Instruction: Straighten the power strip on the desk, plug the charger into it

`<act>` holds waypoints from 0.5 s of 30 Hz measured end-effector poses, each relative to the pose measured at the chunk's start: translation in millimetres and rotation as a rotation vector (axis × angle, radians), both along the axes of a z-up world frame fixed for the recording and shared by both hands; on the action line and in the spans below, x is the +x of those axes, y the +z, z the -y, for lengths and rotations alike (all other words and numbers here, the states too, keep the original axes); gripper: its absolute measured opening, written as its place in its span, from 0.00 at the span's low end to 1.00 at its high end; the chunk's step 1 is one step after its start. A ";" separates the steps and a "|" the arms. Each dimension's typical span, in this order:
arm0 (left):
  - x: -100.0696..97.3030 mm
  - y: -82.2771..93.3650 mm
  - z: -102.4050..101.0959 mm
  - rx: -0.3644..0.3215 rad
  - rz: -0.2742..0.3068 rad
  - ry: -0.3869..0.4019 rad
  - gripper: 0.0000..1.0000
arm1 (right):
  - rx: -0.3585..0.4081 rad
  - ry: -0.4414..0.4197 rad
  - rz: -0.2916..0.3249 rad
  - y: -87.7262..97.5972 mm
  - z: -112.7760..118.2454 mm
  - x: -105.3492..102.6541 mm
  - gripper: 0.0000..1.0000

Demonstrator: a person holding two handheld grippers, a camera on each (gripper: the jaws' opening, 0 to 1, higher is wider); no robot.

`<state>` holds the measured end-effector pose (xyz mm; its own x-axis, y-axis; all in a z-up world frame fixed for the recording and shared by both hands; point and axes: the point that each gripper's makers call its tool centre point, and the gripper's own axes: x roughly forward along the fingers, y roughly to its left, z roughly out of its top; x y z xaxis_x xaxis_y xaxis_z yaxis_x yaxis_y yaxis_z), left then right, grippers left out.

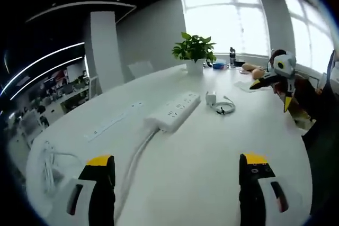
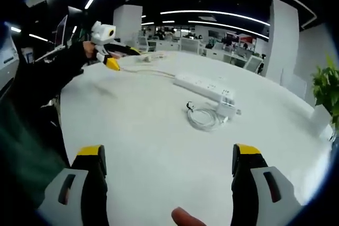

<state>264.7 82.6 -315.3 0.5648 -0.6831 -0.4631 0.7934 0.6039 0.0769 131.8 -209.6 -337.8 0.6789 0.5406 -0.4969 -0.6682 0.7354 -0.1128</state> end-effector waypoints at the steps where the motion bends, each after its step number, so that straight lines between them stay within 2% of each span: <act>1: 0.3 0.1 -1.1 -0.001 0.002 0.003 0.99 | 0.001 -0.003 -0.001 0.4 1.2 0.7 0.99; 5: -1.9 1.4 -1.7 -0.019 -0.002 0.005 0.99 | -0.011 -0.011 0.001 2.1 5.1 2.9 0.99; 15: -8.4 -5.3 -6.4 -0.006 -0.015 0.006 0.99 | -0.031 -0.013 0.003 3.1 6.6 12.3 0.99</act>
